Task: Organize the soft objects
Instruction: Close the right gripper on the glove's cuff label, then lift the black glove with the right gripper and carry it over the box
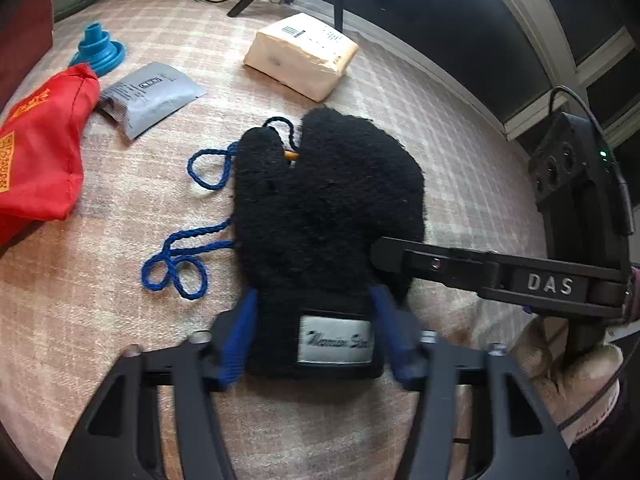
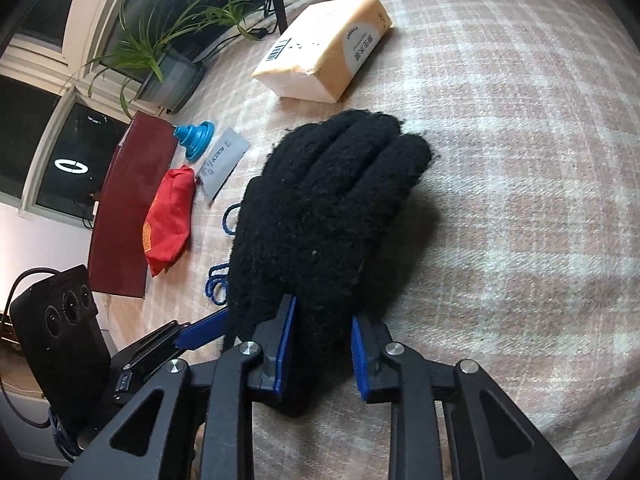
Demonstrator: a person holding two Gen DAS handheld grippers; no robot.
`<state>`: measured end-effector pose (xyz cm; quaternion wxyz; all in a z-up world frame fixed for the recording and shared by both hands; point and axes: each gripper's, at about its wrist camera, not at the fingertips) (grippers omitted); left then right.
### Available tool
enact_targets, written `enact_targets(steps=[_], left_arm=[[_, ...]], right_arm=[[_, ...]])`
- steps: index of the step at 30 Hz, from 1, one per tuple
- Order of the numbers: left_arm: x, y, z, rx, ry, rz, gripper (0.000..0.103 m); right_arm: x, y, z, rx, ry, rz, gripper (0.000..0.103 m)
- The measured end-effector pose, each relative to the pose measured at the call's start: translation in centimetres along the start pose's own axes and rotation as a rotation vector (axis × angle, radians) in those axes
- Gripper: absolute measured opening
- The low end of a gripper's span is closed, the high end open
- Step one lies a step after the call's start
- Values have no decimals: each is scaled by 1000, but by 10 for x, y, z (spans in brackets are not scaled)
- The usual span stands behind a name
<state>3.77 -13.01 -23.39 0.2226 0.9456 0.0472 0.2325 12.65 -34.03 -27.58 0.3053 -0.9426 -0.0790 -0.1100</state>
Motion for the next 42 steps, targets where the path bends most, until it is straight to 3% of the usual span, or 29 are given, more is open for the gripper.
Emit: enact_targets(steps=[5, 9, 13, 18, 25, 30, 42], left_arm=[[3, -2, 2, -9, 5, -32, 27], [2, 0, -3, -27, 20, -37, 20], [5, 7, -8, -52, 35, -17, 19], [10, 11, 6, -31, 19, -10, 25], [8, 8, 20, -11, 7, -10, 25], [12, 24, 25, 4, 25, 48, 16], [16, 35, -17, -68, 114, 54, 15]], right_arm=[[0, -2, -5, 15, 6, -1, 21], [1, -4, -11, 22, 12, -5, 19], [0, -10, -12, -5, 12, -45, 18], [0, -3, -8, -7, 5, -27, 18], [-2, 2, 0, 11, -4, -9, 18], [-3, -3, -3, 26, 5, -17, 15], [-5, -31, -50, 25, 100, -115, 9]])
Point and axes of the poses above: each gripper's, at about its wrist camera, not at the fingertips, and z roughly the way its jaws point, y to its right, x to its top, and after that the axes turned 5 degrees about y, right-handed
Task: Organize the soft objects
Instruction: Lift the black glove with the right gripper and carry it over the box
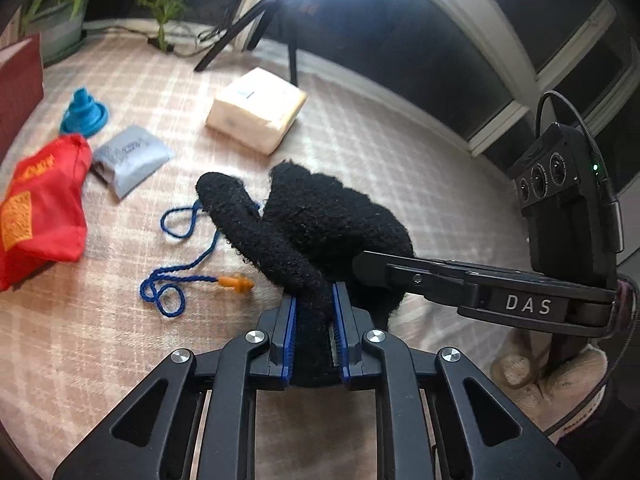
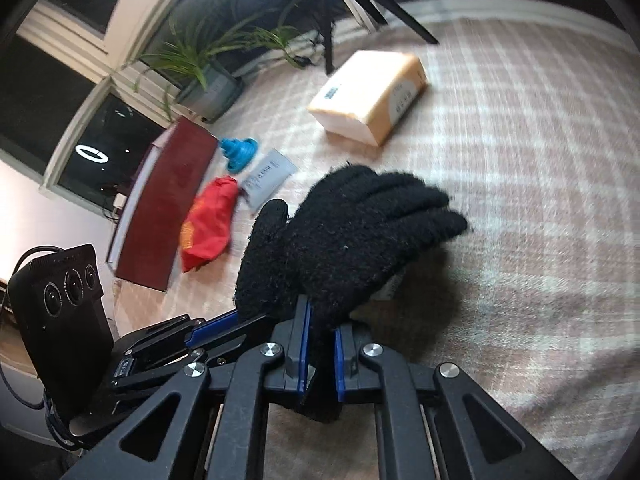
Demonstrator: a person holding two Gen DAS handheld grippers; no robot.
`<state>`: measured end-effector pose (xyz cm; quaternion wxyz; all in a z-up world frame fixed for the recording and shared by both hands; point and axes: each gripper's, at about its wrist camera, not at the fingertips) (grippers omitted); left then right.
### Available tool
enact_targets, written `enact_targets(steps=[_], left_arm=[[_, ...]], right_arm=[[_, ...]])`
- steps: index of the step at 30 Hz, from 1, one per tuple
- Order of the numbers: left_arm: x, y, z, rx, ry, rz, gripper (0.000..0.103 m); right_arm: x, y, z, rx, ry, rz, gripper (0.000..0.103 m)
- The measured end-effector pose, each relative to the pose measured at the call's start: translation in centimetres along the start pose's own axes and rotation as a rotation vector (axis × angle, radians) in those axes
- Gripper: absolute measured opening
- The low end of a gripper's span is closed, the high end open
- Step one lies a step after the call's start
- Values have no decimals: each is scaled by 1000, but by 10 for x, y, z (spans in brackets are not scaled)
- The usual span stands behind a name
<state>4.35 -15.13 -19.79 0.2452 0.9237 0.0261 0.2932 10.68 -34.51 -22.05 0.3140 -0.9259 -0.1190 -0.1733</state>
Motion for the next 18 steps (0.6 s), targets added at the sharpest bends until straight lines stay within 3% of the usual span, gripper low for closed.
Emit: enact_targets(steps=[18], left_arm=[[36, 7, -74, -67, 144, 36, 15]], right_arm=[[37, -68, -56, 72, 148, -100, 9]])
Point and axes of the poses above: each gripper's, at about its wrist camera, not at the fingertips, and z roughly the way its jaws point, y to its right, x to its top, and after that the axes turned 5 degrees about y, right-handed
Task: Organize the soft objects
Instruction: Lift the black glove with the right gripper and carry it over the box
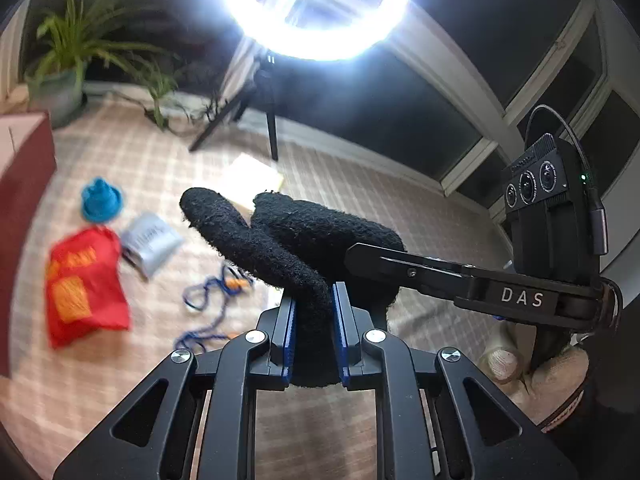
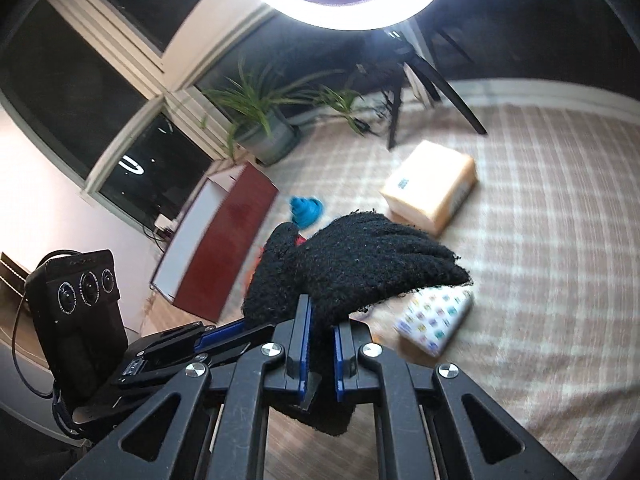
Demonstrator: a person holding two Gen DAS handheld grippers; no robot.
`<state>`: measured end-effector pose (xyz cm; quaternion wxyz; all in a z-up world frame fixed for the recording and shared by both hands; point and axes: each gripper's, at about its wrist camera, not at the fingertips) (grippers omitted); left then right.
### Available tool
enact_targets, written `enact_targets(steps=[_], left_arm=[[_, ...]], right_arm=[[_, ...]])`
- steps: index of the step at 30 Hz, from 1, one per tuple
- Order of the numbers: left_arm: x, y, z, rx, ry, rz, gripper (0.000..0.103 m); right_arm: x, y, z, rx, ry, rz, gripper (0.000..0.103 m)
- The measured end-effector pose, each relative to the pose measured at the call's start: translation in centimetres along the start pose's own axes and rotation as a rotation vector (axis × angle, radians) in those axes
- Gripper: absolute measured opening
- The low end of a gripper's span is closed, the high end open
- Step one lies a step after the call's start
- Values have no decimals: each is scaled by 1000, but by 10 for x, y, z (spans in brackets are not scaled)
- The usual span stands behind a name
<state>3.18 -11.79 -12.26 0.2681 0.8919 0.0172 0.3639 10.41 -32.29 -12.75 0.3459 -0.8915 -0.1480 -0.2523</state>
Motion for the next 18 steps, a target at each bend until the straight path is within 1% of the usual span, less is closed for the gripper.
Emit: enact_targets(steps=[3, 7, 12, 18], left_arm=[[10, -7, -16, 5, 31, 17, 15], [19, -28, -41, 13, 69, 19, 15], [35, -68, -78, 36, 102, -2, 15], [52, -124, -125, 89, 142, -17, 15]], right_arm=[[12, -22, 3, 13, 17, -27, 9], [24, -58, 18, 28, 31, -71, 9], [36, -111, 53, 56, 24, -118, 9], [48, -177, 102, 92, 9, -179, 9]])
Point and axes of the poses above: each gripper's, at about its wrist camera, not at the fingertips, and z roughly the way its jaws point, y to its right, x to its top, and after that the axes turned 5 degrees about y, right-handed
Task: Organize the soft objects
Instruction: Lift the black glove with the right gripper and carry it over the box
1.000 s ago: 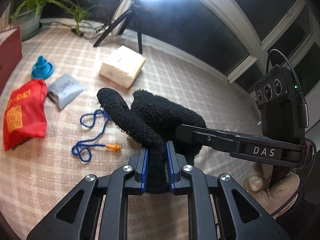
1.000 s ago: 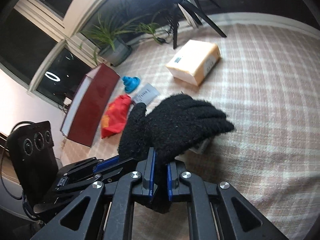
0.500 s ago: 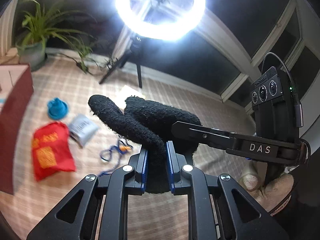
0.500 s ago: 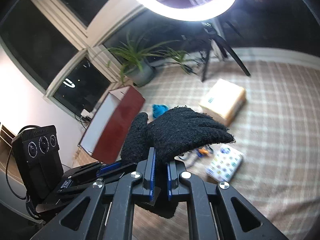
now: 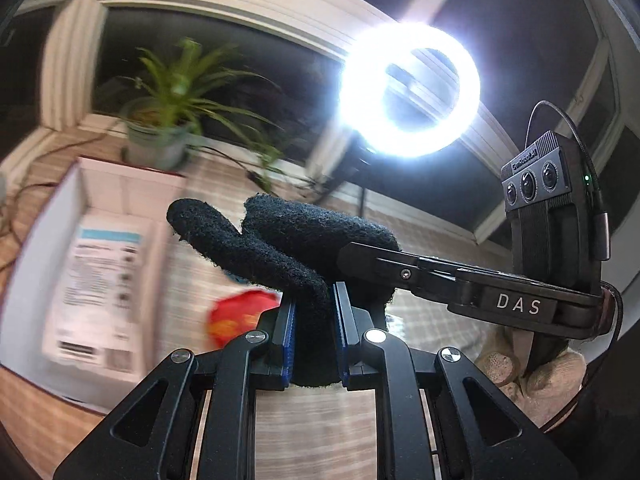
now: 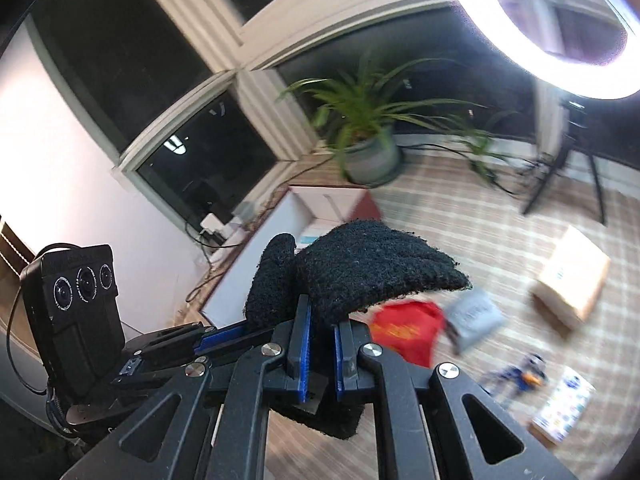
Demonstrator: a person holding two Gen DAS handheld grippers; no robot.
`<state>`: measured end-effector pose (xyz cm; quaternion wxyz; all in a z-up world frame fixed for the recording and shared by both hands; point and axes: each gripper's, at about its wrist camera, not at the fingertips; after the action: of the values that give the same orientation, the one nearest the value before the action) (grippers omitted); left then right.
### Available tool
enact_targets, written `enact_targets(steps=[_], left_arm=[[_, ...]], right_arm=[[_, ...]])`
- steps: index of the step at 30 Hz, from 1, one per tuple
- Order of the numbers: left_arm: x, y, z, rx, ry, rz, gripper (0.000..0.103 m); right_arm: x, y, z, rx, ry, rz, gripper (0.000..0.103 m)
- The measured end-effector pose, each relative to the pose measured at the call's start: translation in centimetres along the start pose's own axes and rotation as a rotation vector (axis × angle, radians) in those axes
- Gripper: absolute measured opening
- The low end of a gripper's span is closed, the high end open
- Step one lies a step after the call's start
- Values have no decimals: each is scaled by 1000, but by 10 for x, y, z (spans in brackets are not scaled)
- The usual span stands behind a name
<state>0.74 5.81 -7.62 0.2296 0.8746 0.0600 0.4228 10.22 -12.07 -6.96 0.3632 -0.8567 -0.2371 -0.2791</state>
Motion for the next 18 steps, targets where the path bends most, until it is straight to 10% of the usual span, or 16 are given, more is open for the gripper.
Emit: enact_targets(steps=[18], left_arm=[[22, -161, -32, 163, -42, -88, 15]], right_arm=[[15, -81, 171, 29, -164, -65, 9]])
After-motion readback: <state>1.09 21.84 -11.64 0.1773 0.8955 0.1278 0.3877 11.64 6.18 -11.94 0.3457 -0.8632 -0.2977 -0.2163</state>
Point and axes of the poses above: each gripper's, at about its wrist camera, not at the fingertips, and z roughly the way its jaws point, y to its right, x to its top, and after that the axes turned 5 degrees about y, right-handed
